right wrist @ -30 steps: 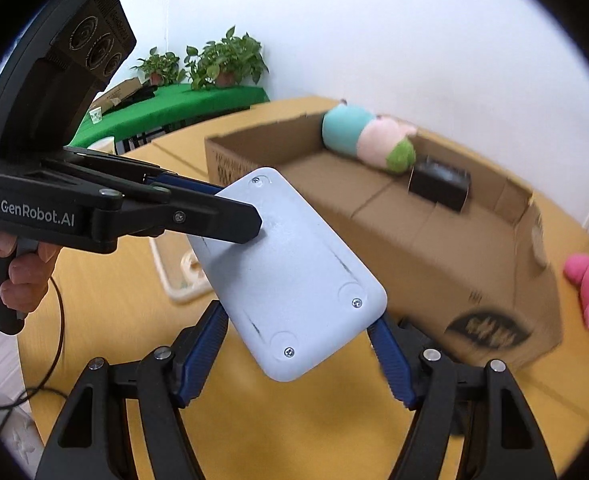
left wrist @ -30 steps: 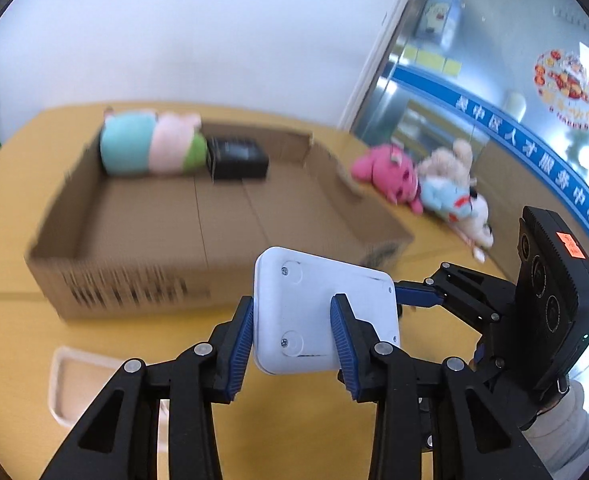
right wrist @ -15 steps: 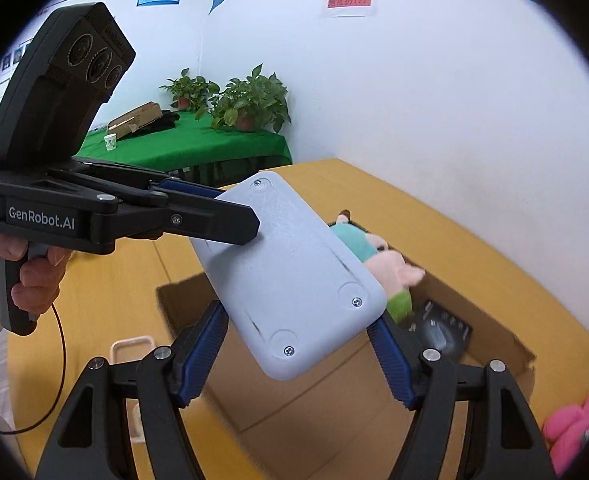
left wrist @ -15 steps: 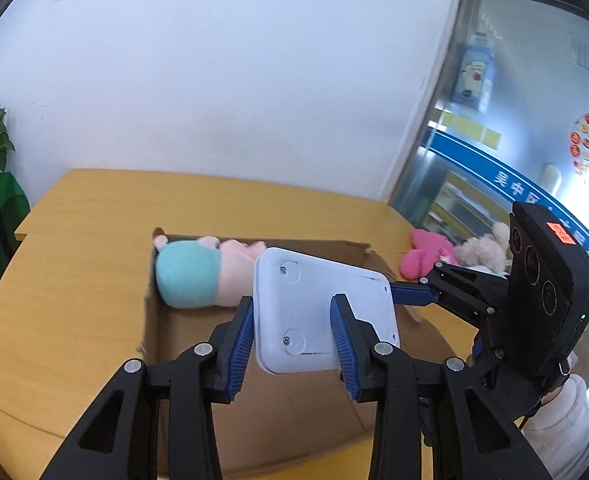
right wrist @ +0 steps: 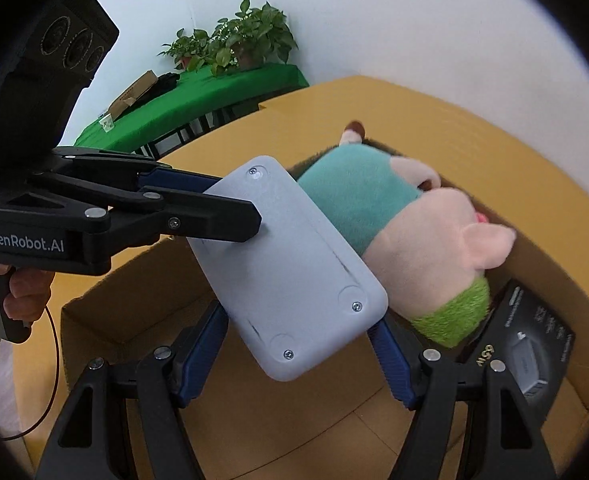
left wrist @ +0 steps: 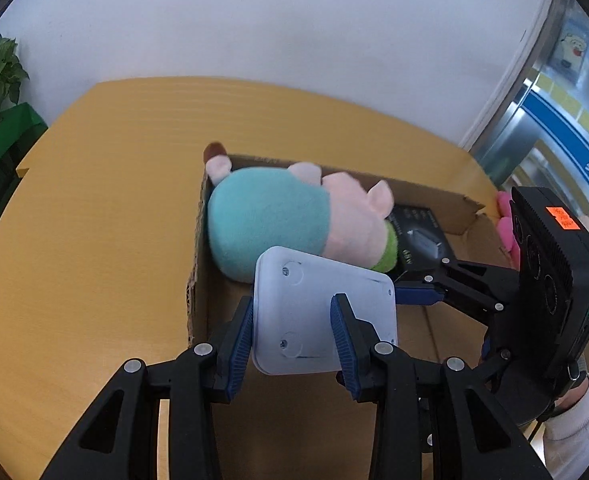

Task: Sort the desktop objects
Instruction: 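Carry the power bank into the box and lower it beside the plush, then open both grippers and withdraw them toward the black sunglasses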

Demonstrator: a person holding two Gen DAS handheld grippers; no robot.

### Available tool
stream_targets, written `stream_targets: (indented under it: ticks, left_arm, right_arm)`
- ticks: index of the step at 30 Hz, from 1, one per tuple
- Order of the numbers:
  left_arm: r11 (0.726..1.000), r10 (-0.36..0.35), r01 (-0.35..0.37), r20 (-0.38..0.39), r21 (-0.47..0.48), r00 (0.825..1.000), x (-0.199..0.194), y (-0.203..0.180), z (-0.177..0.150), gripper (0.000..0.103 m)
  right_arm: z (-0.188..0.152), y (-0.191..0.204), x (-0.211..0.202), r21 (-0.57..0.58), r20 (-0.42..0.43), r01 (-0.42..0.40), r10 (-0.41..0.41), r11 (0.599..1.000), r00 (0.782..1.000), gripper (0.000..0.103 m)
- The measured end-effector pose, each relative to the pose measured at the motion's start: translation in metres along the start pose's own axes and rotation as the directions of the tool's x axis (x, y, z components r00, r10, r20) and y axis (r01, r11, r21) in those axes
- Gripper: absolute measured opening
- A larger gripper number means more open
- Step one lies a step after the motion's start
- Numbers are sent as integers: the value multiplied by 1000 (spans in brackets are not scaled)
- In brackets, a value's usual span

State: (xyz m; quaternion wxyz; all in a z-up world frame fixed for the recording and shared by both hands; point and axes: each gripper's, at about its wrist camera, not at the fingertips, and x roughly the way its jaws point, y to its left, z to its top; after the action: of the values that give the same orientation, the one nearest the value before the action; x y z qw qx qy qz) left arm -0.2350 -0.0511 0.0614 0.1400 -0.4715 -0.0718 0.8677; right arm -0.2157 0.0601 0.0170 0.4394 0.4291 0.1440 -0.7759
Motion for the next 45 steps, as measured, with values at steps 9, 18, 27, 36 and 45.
stream_targets:
  ticks: [9, 18, 27, 36, 45]
  left_arm:
    - [989, 145, -148, -180, -3, 973, 45, 6, -5, 41]
    - [974, 223, -220, -43, 58, 974, -3, -8, -17, 49]
    - [974, 164, -208, 356, 89, 920, -131, -55, -70, 87]
    - [989, 25, -90, 471, 115, 882, -164, -123, -150, 99]
    - [982, 31, -118, 483, 150, 875, -151, -158, -186, 99]
  right_arm:
    - [-7, -11, 53, 62, -87, -42, 48, 997, 995, 72]
    - [-5, 12, 30, 55, -100, 73, -67, 996, 993, 74]
    - [-44, 52, -126, 231, 157, 269, -309, 935, 938, 81]
    - [-142, 86, -171, 370, 201, 436, -529, 821, 825, 83]
    - [-189, 107, -201, 403, 182, 539, -642, 740, 745, 83]
